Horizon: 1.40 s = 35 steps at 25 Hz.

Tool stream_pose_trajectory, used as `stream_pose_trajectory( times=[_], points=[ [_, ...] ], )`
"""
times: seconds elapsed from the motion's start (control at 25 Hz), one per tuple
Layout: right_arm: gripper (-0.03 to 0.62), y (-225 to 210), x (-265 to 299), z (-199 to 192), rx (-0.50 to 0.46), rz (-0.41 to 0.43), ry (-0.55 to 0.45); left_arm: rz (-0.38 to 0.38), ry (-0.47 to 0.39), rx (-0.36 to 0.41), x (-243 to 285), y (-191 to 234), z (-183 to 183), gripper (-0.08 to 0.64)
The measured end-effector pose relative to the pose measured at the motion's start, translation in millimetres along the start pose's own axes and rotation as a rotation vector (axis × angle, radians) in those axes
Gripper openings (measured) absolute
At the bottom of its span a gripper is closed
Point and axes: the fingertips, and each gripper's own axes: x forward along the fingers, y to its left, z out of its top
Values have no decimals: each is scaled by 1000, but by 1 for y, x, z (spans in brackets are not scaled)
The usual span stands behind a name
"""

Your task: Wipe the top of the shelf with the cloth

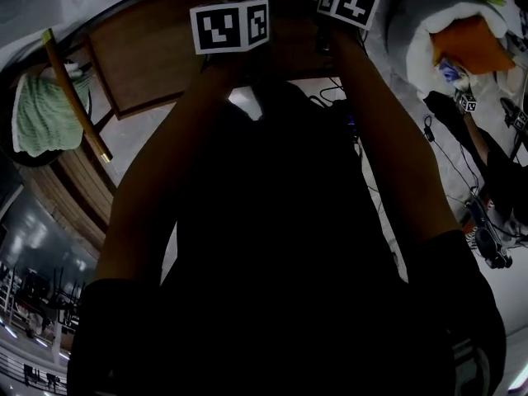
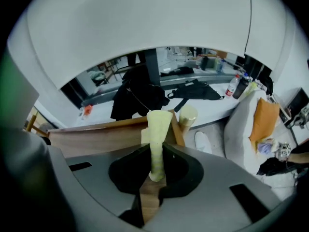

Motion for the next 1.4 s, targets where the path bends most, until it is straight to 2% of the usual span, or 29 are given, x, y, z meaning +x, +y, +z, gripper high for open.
stream_pose_trajectory(
  times=[0.08,0.2,0.44,0.68,0.84,0.92,1.2,1.4],
  points=[
    [49,30,-8,-1,-73,16,-18,31,-3,-12,-18,20,-2,12],
    [49,105,-25,-10,-146,152,-47,92,-31,-48,-53,58,-4,12],
    [49,260,-46,-39,-172,418,-36,177,-82,-91,-131,137,-5,12],
    [49,378,-55,-67,-240,560,-3,264,-107,-148,-206,207,-13,12],
    [49,437,-48,-80,-267,621,8,367,-110,-158,-248,242,-15,11],
    [49,463,-44,-85,-271,647,16,390,-119,-159,-263,256,-12,12],
    [49,536,-26,-112,-304,722,35,376,-149,-142,-289,275,-6,12],
    [49,561,-8,-137,-295,705,90,359,-117,-116,-301,291,-13,12]
  ],
)
